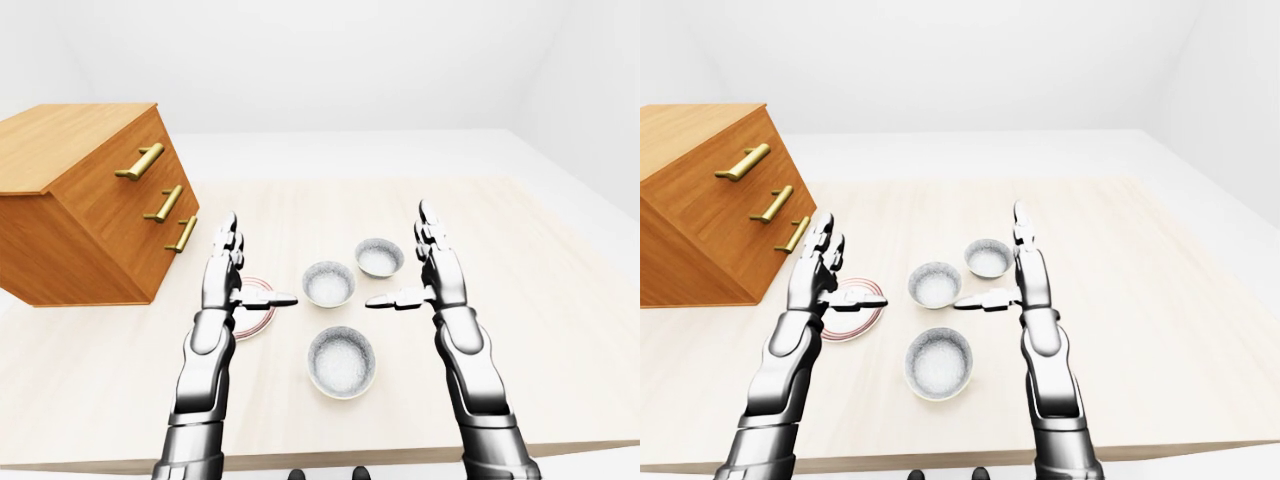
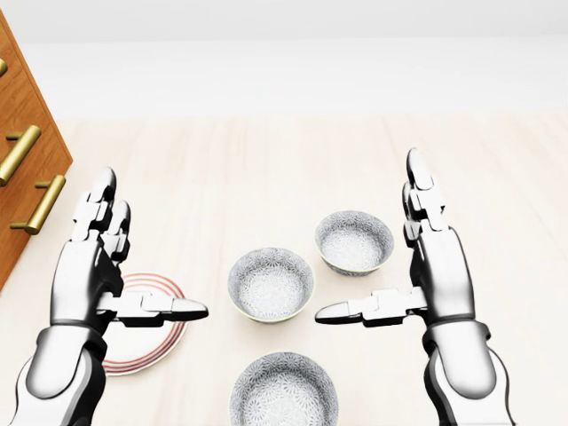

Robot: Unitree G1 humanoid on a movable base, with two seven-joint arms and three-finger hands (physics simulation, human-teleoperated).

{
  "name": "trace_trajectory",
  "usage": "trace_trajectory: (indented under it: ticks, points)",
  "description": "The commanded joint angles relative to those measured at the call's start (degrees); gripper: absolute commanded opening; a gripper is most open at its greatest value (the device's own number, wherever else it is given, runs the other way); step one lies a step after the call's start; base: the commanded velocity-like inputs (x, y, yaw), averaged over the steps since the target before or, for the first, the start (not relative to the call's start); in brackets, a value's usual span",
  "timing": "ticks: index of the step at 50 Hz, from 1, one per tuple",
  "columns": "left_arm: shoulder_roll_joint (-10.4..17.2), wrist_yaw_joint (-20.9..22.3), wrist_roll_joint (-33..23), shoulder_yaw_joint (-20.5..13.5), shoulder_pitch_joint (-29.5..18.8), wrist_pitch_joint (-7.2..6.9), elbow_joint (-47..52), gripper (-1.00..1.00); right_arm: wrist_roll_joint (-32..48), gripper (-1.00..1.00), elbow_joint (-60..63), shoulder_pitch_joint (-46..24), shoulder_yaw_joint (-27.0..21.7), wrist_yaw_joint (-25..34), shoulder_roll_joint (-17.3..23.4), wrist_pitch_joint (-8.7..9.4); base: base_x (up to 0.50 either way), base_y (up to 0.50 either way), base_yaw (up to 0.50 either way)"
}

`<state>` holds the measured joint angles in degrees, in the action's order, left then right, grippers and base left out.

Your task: Stack the bowl at the front on the bowl in the middle.

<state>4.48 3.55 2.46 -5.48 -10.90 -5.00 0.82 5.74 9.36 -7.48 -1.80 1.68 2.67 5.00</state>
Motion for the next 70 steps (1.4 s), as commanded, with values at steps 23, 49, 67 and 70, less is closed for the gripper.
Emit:
trace_trajectory:
  ticks: [23,49,67,70]
  points:
    - [0.5,0.1,0.1,-0.5,-0.2,0.00,-1.4,1.00,50.2,1.00,-53.4,-25.4,2.2,-4.9,14.2,-10.00,0.00,0.00,0.00]
    - [0.6,0.0,0.0,-0.7,-0.4,0.00,-3.9,1.00,59.3,1.00,-83.7,-43.4,8.1,-12.2,7.1,-10.00,0.00,0.00,0.00]
    - [0.5,-0.1,-0.4,-0.2,-1.4,0.00,-6.8,1.00,59.1,1.00,-86.0,-45.7,6.9,-8.5,4.6,-10.00,0.00,0.00,0.00]
    - [0.5,-0.1,-0.2,-0.3,-1.4,0.00,-6.9,1.00,58.1,1.00,-86.3,-45.7,6.5,-7.6,4.4,-10.00,0.00,0.00,0.00]
